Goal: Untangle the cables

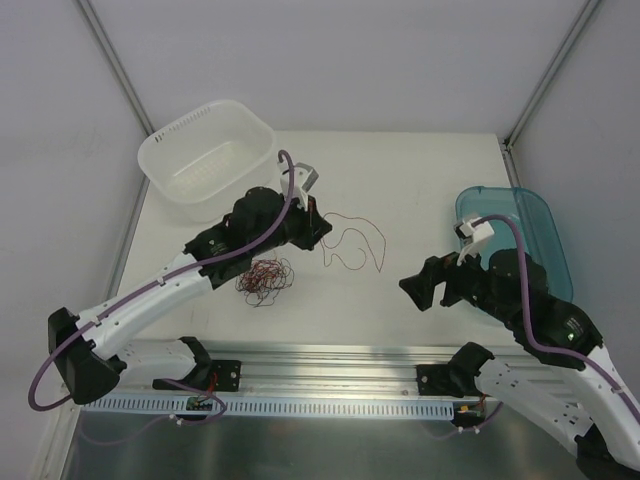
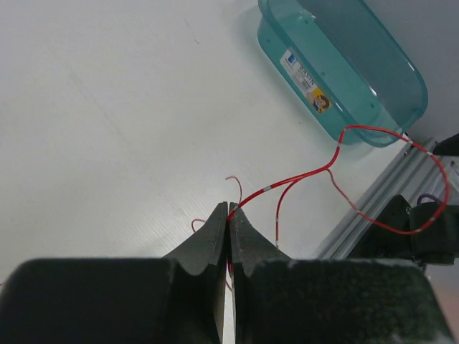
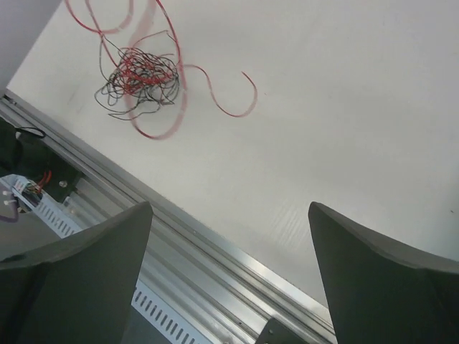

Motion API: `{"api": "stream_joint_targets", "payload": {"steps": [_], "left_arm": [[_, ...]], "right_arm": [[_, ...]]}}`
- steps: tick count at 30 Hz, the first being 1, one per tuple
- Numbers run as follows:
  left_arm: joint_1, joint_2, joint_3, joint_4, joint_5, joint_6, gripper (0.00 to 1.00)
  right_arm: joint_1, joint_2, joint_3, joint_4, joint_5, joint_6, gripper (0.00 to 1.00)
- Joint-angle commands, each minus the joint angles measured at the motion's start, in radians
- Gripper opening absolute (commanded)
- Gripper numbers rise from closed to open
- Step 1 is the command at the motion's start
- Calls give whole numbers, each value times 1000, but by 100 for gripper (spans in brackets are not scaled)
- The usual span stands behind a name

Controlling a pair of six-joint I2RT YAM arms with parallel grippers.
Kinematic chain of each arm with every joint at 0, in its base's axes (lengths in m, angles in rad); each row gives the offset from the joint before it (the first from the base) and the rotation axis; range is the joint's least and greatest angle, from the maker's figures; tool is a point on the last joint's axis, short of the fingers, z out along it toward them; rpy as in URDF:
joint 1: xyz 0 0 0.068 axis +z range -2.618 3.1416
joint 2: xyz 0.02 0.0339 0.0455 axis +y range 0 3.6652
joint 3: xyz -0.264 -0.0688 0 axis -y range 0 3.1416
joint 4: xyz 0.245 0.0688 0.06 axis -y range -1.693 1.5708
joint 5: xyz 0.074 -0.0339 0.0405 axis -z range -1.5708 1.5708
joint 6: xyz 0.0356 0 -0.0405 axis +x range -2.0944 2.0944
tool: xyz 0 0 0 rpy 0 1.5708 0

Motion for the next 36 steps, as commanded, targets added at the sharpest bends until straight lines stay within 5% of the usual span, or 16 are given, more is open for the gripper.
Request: {"api": "stream_joint_targets", "payload": {"steps": [1, 5, 15, 28, 31, 32, 35, 36], "left_arm": [[-2, -9, 150, -139, -99, 59, 0], [57, 4, 273, -227, -147, 91, 0], [441, 114, 524, -259, -188, 179, 0], [770, 522, 801, -258, -257, 207, 0], [784, 570, 801, -258, -283, 205, 44], [784, 571, 795, -256, -282, 204, 71], [784, 522, 730, -258, -253, 184, 98], [784, 477, 675, -259, -247, 176, 99]], "right_arm": [[2, -60, -46, -76, 56, 4, 96], [2, -143, -124, -104, 58, 44, 97], [1, -208, -193, -84, -13, 85, 98], [1, -220, -211, -79, -68, 78, 100], [1, -205, -219, -75, -74, 75, 100], [2, -202, -225, -70, -76, 76, 100], [2, -182, -239, -47, -87, 74, 100], [2, -174, -248, -41, -88, 74, 100]]}}
